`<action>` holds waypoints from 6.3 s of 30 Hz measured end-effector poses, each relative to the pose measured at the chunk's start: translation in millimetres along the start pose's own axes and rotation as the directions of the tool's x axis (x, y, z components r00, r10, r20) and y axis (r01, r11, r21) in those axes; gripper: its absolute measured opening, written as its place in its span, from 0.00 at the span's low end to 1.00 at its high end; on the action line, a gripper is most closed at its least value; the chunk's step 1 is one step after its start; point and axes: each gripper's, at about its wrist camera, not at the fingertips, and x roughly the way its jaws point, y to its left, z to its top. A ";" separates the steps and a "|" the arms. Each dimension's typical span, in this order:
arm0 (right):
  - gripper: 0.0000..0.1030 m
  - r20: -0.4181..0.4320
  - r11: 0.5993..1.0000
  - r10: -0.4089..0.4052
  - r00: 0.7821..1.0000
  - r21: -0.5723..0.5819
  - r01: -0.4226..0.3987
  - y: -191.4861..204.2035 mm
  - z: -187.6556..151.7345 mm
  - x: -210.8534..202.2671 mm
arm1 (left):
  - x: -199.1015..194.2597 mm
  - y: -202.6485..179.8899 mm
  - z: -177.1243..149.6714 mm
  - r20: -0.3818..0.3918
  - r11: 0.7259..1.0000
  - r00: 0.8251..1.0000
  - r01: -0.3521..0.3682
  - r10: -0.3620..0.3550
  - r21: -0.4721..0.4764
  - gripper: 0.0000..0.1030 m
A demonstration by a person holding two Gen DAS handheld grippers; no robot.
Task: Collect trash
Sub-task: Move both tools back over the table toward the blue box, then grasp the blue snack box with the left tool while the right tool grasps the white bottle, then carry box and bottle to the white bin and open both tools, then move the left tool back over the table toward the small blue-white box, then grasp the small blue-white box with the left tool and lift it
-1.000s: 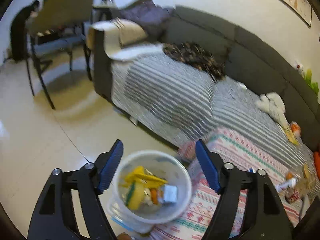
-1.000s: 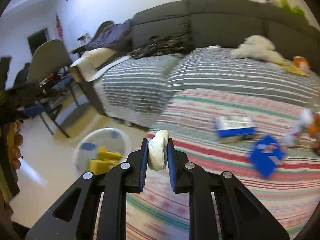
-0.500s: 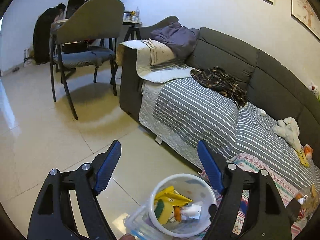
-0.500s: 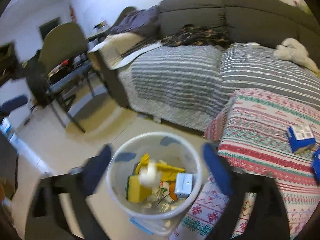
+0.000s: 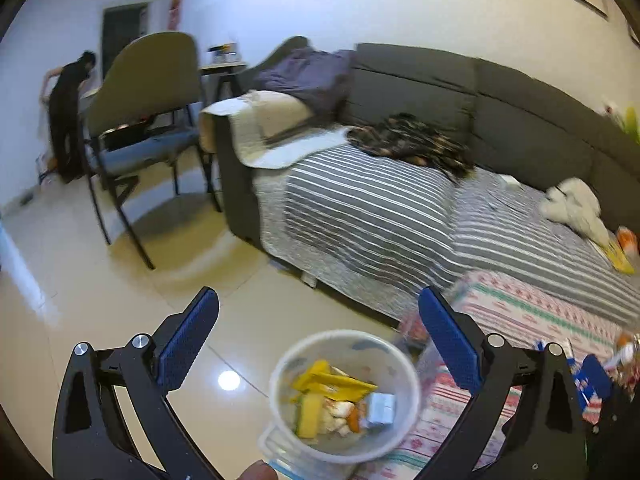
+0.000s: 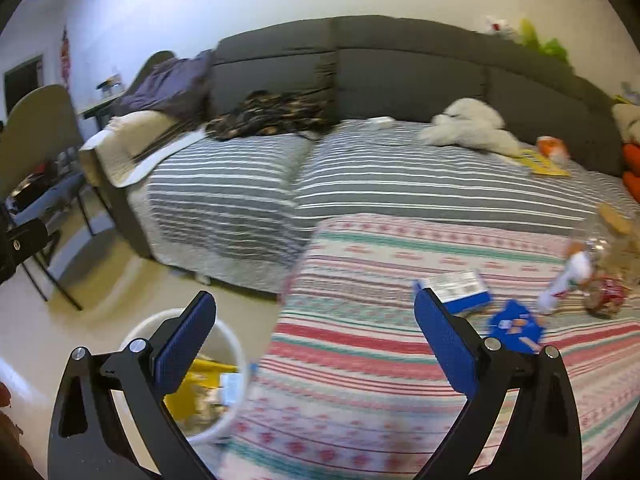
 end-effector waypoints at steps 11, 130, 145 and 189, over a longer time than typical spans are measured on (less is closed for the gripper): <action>0.94 0.001 0.986 -0.164 0.986 0.036 0.164 -116.9 -6.3 -22.7 | 0.1 -96.6 -23.7 -0.085 0.983 0.984 0.161 -0.154 0.082 0.93; 0.36 -0.059 0.935 0.353 0.934 -0.023 -0.355 33.5 -5.2 -1.0 | 52.9 52.4 -8.3 -0.289 0.938 0.913 0.208 -0.289 -0.279 0.88; 0.82 -0.032 0.934 0.352 0.935 -0.052 -0.354 88.1 0.4 15.6 | 12.2 83.1 16.2 -0.067 0.952 0.993 0.078 -0.102 -0.296 0.93; 0.94 -0.114 0.943 -0.264 0.958 0.178 0.281 -296.5 -22.6 -40.1 | 97.3 -348.9 -132.6 -0.439 0.503 0.882 0.461 -0.171 0.731 0.93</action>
